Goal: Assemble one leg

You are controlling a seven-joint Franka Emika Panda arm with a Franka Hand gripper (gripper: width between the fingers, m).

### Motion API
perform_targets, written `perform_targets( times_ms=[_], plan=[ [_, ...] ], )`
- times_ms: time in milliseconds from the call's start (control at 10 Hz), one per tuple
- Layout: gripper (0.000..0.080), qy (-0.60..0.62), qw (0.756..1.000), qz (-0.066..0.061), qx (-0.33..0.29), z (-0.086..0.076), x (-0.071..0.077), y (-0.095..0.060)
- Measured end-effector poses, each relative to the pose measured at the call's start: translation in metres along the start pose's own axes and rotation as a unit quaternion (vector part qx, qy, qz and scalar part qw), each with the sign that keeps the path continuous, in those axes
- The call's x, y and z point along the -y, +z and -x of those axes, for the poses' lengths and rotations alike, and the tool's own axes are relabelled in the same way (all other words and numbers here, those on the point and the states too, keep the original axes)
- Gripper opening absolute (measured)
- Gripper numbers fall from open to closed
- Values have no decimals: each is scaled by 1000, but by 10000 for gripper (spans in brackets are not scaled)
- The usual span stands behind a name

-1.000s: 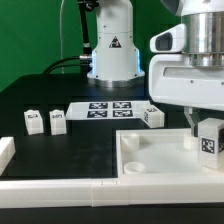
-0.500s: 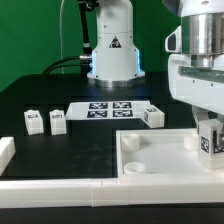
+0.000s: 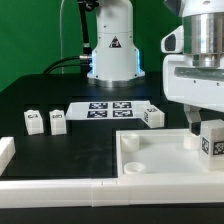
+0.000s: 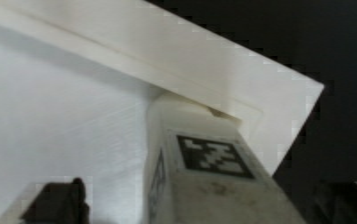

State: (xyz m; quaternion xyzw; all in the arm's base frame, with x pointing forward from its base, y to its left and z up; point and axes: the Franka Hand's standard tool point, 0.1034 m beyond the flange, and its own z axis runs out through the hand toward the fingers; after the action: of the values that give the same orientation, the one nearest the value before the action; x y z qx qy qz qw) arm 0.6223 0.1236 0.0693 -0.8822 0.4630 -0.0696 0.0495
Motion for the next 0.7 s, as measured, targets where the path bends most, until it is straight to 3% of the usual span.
perform_targets(
  times_ms=[400,700],
  plan=[
    [649,-279,960,-1,1,2,0,1],
    [649,-475,880,8,-4,-5,1,-1]
  ],
)
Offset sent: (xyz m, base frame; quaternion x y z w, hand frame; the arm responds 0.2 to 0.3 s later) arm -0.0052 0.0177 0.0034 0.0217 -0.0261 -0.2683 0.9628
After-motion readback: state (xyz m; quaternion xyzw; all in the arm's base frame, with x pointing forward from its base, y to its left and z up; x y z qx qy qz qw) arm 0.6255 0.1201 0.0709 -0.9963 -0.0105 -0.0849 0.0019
